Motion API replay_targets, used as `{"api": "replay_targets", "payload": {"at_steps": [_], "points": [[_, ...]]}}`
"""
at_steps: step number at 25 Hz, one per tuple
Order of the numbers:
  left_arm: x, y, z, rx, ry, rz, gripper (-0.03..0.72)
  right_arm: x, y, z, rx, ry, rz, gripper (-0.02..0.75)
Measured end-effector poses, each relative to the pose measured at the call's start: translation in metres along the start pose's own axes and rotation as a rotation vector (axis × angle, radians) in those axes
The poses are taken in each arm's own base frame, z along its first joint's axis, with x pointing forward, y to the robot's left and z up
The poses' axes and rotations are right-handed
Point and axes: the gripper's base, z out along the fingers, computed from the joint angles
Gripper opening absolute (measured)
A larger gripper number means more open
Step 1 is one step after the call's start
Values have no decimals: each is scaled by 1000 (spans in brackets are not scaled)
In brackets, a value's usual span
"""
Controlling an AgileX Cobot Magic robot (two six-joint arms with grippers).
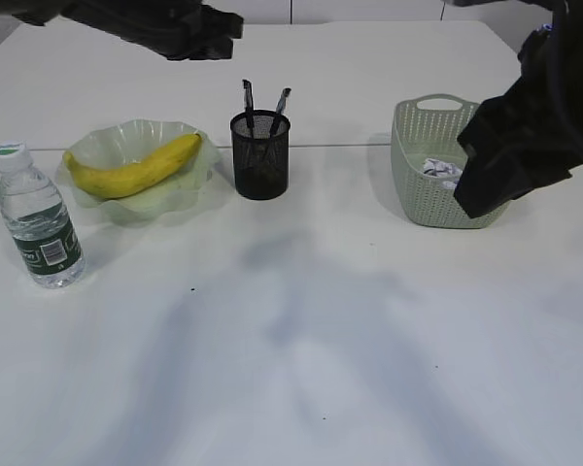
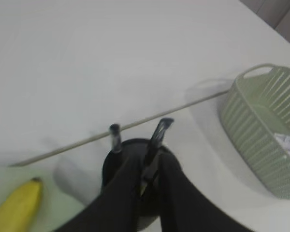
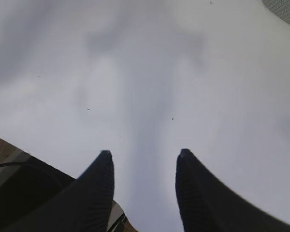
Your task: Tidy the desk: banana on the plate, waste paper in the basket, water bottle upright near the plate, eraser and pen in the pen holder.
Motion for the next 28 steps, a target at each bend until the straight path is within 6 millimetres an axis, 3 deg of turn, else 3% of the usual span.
{"api": "replay_targets", "payload": {"at_steps": [5, 9, 14, 17, 23, 28], "points": [[-2, 39, -31, -49, 162, -2, 66, 0, 0, 0, 1, -2, 6, 321], [-12, 58, -66, -206, 242, 58, 65, 0, 0, 0, 1, -4, 25, 321], [-27, 61, -112, -396, 305, 113, 50, -1, 0, 0, 1, -6, 30, 321], [-25, 59, -129, -422, 379, 87, 46, -2, 0, 0, 1, -20, 32, 321], [-15, 52, -142, -394, 527, 26, 3, -6, -1, 0, 4, -65, 44, 321], [-18, 47, -158, -390, 544, 12, -3, -8, -13, -1, 141, -84, 2, 321]]}}
